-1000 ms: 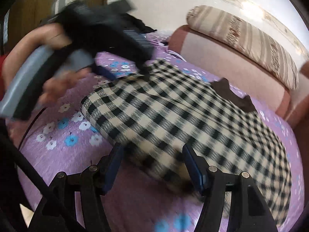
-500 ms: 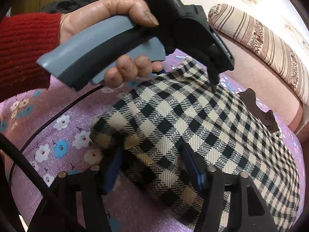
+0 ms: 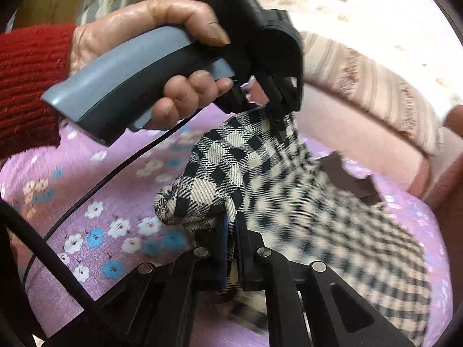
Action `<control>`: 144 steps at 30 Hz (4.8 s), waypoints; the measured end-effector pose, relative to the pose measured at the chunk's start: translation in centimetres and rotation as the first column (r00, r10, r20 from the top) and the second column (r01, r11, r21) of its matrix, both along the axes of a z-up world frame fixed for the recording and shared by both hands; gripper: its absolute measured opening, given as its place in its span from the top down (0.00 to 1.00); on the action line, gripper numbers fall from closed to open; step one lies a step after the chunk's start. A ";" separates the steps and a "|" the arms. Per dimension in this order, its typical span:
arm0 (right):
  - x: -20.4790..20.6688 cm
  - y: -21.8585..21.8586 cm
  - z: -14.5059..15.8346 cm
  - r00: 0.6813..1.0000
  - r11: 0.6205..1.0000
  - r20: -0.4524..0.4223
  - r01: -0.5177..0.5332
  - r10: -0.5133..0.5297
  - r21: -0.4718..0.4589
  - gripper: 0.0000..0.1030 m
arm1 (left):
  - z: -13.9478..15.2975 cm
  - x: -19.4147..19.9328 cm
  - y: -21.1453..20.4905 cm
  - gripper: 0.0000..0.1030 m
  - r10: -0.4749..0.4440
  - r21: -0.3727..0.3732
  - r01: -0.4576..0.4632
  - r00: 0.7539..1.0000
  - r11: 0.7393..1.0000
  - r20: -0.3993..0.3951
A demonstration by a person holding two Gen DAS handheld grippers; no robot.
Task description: Fold large clothes
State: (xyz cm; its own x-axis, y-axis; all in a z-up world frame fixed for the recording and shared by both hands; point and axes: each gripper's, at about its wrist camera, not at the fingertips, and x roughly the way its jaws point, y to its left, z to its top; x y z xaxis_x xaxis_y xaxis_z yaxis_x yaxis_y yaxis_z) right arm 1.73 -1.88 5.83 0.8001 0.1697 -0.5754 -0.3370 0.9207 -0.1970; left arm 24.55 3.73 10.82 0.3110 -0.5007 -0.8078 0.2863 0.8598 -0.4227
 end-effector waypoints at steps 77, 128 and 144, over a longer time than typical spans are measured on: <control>8.9 -30.5 2.9 0.887 0.748 -0.392 0.428 -0.242 0.507 0.94 | -1.0 -20.2 -16.3 0.37 -0.173 0.132 0.146 0.958 0.980 0.227; -1.4 -29.5 2.2 0.865 0.813 -0.461 0.409 -0.200 0.414 0.30 | -3.7 -18.8 -11.7 0.37 -0.038 0.158 0.010 0.984 0.987 0.171; -2.9 -30.0 -0.8 0.782 0.837 -0.542 0.493 -0.308 0.236 0.92 | -5.4 -20.4 -13.9 0.37 -0.084 0.302 0.024 0.979 0.953 0.184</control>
